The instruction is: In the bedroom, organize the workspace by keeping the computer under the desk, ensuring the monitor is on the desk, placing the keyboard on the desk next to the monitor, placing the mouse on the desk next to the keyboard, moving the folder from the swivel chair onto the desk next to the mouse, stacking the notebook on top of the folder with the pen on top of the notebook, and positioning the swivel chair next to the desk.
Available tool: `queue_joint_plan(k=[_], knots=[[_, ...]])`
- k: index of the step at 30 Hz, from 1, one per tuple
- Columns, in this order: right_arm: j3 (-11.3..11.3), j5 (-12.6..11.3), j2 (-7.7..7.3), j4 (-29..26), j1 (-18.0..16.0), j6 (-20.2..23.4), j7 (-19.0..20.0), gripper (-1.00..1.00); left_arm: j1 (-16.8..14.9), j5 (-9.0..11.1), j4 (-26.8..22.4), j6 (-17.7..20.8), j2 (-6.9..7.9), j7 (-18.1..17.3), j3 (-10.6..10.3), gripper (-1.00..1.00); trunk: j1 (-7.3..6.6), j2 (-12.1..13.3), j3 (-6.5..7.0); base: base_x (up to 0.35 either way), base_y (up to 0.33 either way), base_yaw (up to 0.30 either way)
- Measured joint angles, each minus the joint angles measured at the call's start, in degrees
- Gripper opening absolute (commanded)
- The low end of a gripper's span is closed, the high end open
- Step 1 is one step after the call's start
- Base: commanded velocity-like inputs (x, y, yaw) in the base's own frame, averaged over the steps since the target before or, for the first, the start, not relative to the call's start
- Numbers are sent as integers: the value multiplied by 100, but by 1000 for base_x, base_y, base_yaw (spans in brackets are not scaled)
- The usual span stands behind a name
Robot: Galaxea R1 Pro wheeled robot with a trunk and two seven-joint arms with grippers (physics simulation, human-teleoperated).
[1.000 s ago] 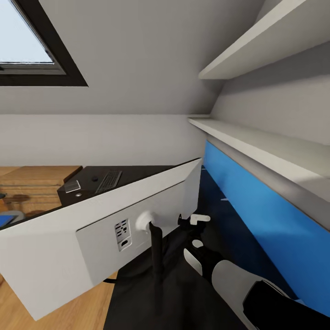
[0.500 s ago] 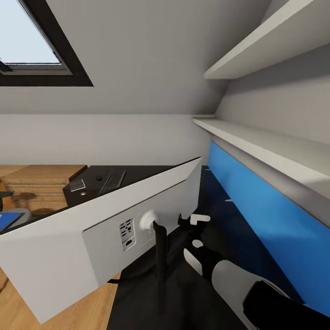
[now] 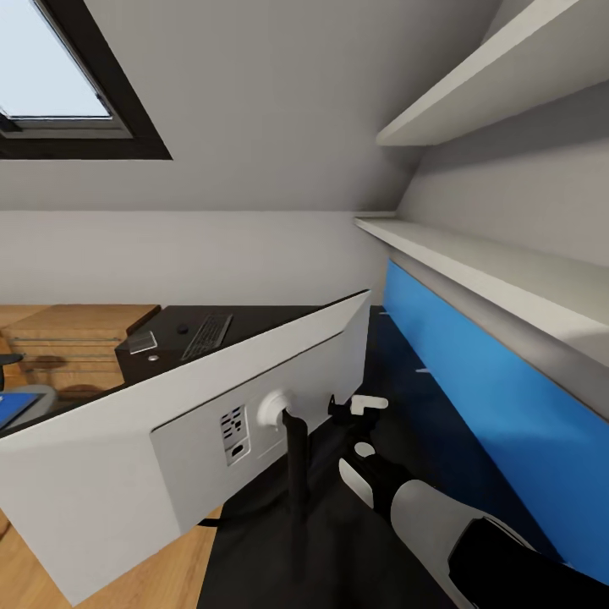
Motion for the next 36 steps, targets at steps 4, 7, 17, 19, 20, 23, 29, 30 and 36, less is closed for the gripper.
queue_joint_plan(k=[4, 7, 17, 19, 20, 23, 29, 30, 36], knots=[[0, 1, 0, -1, 0, 1, 1, 100, -1, 2, 2, 3, 0, 0, 4, 100, 2, 0, 0, -90, 0, 0], [0, 0, 0, 5, 0, 0, 0, 100, 0, 0, 0, 7, 0, 0, 0, 100, 3, 0, 0, -269, 0, 0], [-1, 0, 0, 9, 0, 0, 0, 100, -1, 0, 1, 0, 0, 0, 1, 100, 4, 0, 0, -324, 28, 0], [-4, 3, -1, 14, 1, 2, 2, 100, -1, 5, 1, 3, 0, 0, 5, 100, 3, 1, 0, -296, 188, 0], [-6, 2, -1, 16, 1, 0, 2, 100, 0, 0, 0, 6, 0, 0, 5, 100, 3, 1, 0, -295, 193, 0], [-8, 0, -1, 23, 0, 0, 5, 100, 0, 6, 0, 18, 0, 0, 1, 100, 3, 1, 0, -293, 196, 0], [-9, 6, -1, 26, 0, 0, 23, 100, 0, 10, 0, 31, 2, -1, -3, 100, 3, 1, 0, -290, 158, 0], [-9, 5, -1, 26, 0, 0, 23, 100, 0, 10, 0, 32, 1, -1, -3, 100, 3, 1, 0, -285, 117, 0], [-9, 3, 0, 28, 0, -1, 26, 100, 0, 9, 0, 35, 0, -1, -4, 100, 3, 1, 0, -281, 55, 0]])
